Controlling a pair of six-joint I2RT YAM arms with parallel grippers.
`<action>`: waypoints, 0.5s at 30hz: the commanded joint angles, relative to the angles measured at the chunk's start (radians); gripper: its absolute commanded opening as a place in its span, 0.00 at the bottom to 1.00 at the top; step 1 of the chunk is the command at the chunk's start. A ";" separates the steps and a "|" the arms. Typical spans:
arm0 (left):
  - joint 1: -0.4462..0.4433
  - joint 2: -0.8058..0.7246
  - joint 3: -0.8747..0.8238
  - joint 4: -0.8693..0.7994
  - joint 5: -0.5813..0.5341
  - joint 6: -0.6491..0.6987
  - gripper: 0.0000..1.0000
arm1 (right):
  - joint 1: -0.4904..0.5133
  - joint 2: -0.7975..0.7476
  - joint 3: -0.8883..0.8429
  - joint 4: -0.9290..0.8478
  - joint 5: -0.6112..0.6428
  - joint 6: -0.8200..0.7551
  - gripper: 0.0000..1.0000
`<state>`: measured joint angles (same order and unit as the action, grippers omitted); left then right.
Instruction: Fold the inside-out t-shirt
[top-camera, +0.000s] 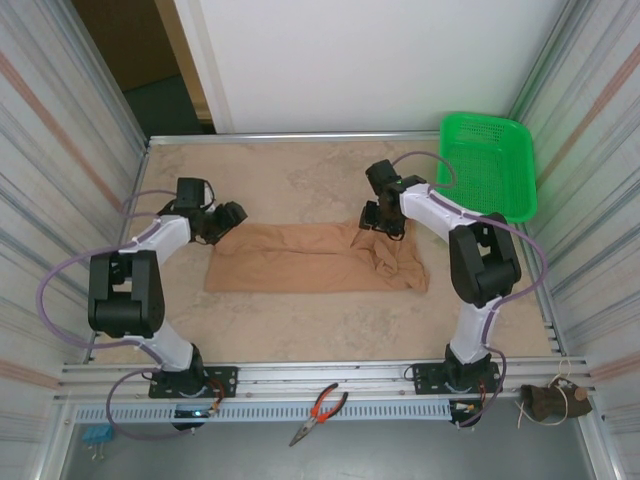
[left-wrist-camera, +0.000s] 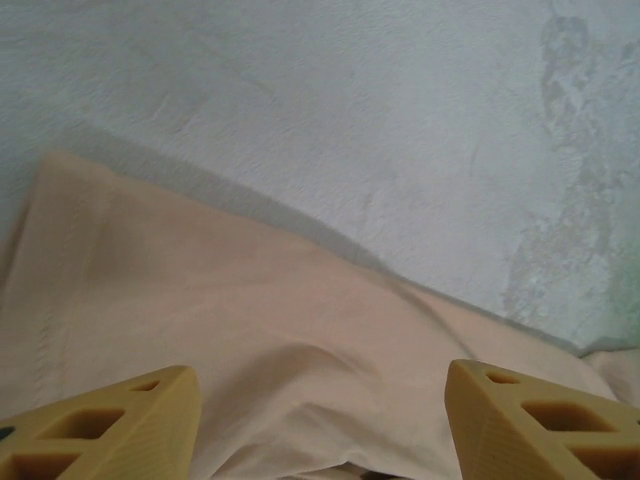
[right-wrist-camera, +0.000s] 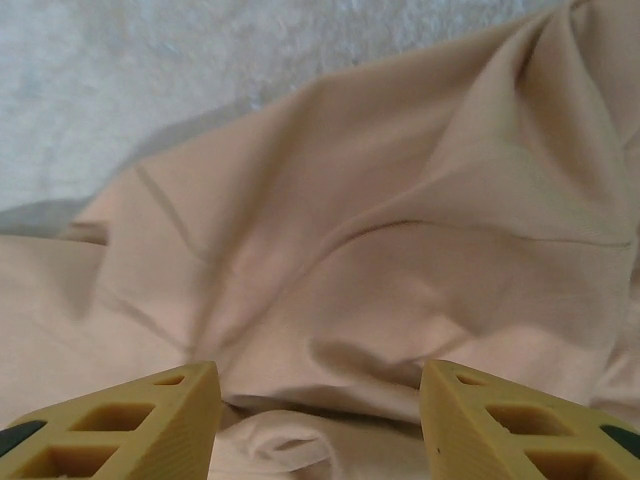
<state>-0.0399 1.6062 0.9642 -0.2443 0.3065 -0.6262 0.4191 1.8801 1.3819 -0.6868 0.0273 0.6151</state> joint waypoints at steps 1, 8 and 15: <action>-0.013 -0.057 -0.050 -0.042 -0.089 -0.029 0.68 | -0.009 -0.002 0.029 -0.096 0.041 -0.020 0.53; -0.013 -0.030 -0.079 -0.038 -0.094 -0.017 0.69 | -0.001 0.008 -0.023 -0.076 0.048 0.001 0.32; -0.001 0.041 -0.070 -0.031 -0.100 -0.007 0.56 | 0.006 -0.091 -0.114 -0.043 0.053 0.029 0.07</action>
<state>-0.0471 1.6165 0.8925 -0.2646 0.2226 -0.6353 0.4152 1.8648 1.2964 -0.7277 0.0586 0.6231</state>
